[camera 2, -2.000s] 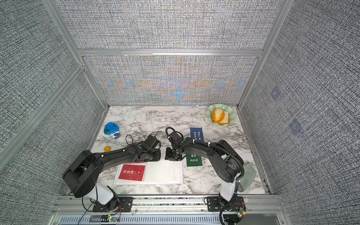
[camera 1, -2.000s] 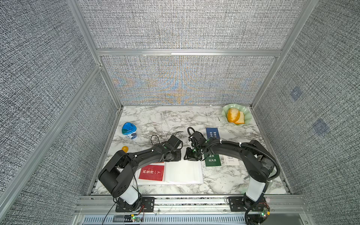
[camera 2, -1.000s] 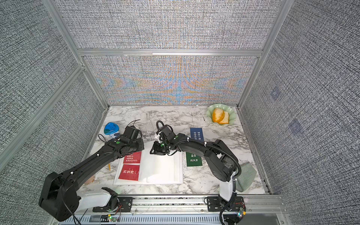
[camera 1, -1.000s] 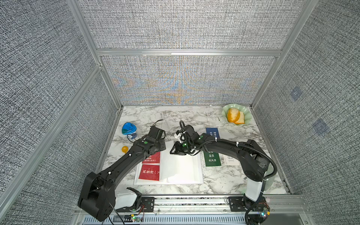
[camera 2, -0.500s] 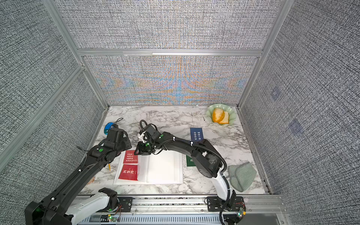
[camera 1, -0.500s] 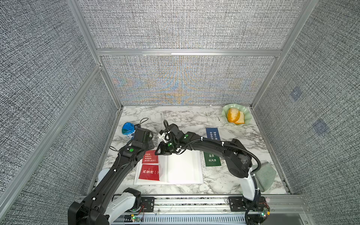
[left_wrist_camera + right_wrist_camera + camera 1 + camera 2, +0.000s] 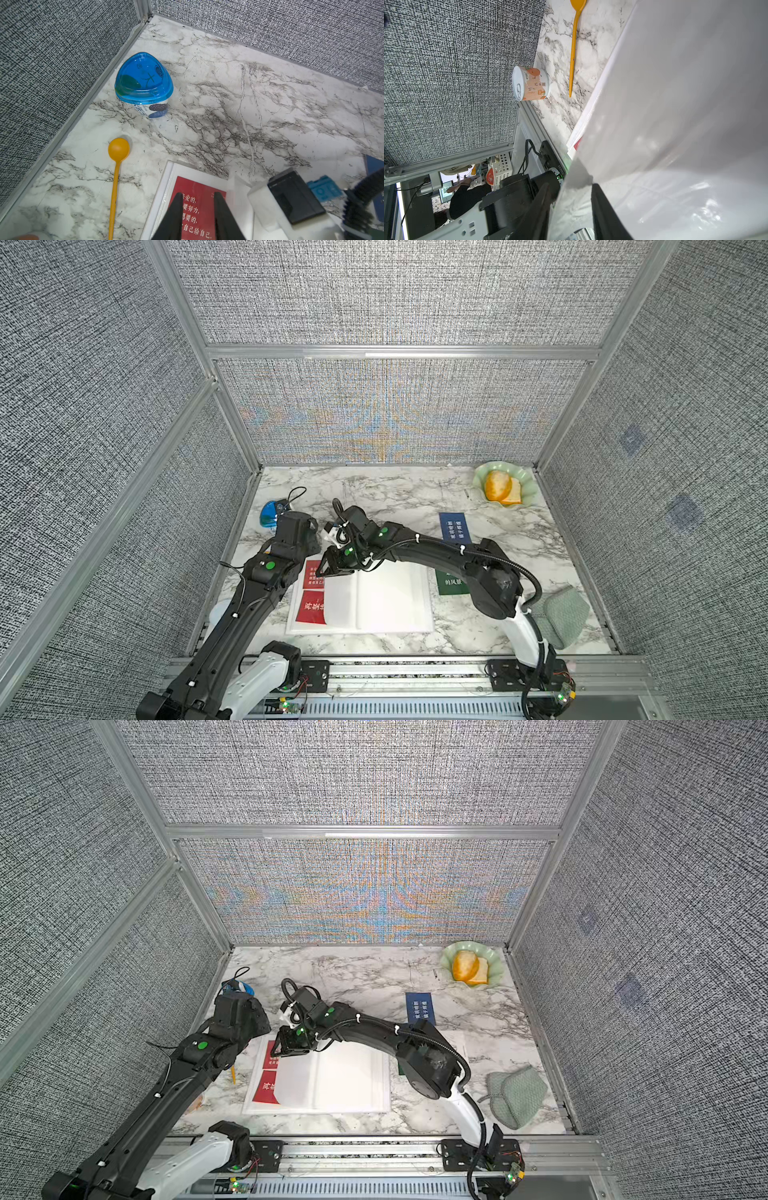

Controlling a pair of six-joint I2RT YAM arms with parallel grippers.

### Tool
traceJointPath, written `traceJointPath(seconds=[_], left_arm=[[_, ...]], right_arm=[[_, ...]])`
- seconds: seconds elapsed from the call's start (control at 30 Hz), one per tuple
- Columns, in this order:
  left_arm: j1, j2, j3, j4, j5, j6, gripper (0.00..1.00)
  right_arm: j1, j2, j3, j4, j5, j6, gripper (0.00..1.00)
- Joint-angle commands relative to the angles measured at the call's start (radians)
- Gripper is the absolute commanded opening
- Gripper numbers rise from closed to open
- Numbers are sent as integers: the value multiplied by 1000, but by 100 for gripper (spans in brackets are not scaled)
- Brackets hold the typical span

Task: Place the photos into the photo albums
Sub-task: Turn the page of the photo album at the center of the board.

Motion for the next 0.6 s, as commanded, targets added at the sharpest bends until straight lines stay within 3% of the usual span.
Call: traceJointPath(seconds=[0.0, 0.17, 0.4, 0.57], left_arm=[[2, 9, 13, 13, 11, 7, 29], [2, 21, 23, 18, 14, 4, 29], [2, 31, 35, 21, 36, 12, 30], [2, 42, 12, 66, 112, 30, 30]], right_arm=[[2, 3, 18, -22, -8, -19, 40], [4, 26, 65, -40, -25, -26, 49], [4, 42, 96, -59, -23, -32, 51], [-9, 12, 44, -70, 9, -44, 51]])
